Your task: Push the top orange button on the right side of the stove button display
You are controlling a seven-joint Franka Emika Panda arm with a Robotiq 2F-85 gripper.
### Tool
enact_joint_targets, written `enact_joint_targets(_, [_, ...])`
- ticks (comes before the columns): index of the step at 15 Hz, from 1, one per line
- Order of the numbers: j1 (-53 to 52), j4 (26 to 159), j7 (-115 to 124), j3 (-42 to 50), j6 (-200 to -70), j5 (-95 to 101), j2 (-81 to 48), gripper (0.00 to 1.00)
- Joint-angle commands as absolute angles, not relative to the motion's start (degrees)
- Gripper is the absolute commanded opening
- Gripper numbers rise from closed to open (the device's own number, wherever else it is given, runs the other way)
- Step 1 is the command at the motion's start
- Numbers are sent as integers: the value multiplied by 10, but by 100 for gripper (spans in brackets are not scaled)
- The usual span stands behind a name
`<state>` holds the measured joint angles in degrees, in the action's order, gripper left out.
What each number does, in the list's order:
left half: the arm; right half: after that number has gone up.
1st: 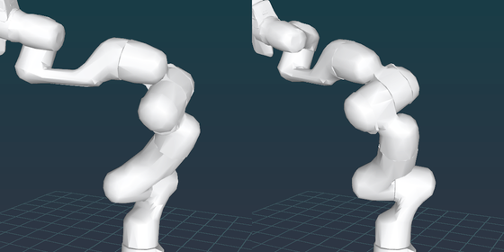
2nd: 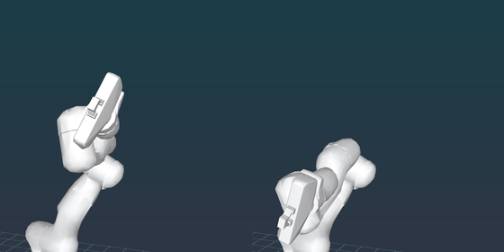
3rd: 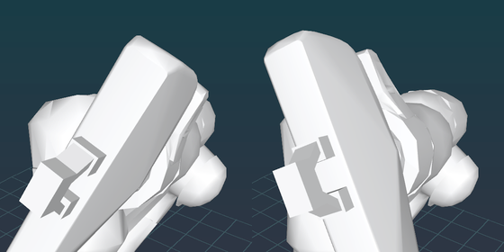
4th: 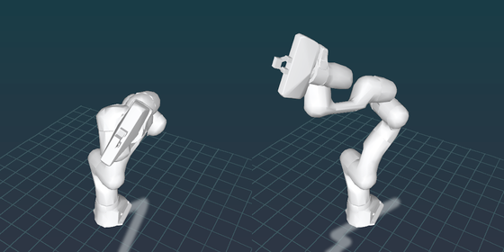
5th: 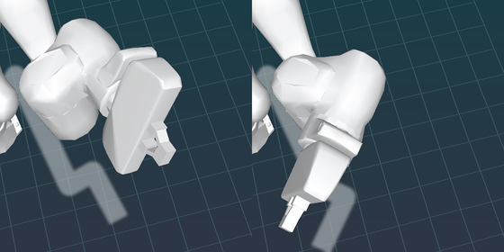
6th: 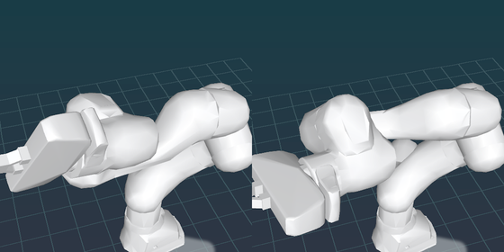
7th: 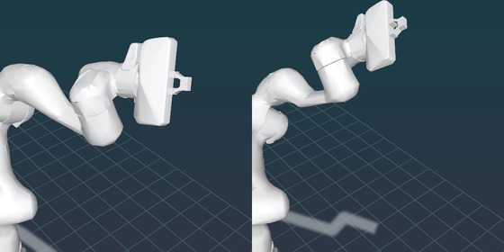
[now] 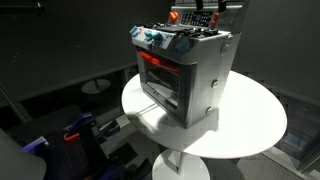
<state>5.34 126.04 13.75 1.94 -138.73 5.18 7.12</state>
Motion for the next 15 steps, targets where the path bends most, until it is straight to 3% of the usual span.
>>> enact_joint_targets(1, [55,1203,190,16,-1403,96,13,100])
enact_joint_targets(15, [17,1083,255,40,-1413,139,-105,100])
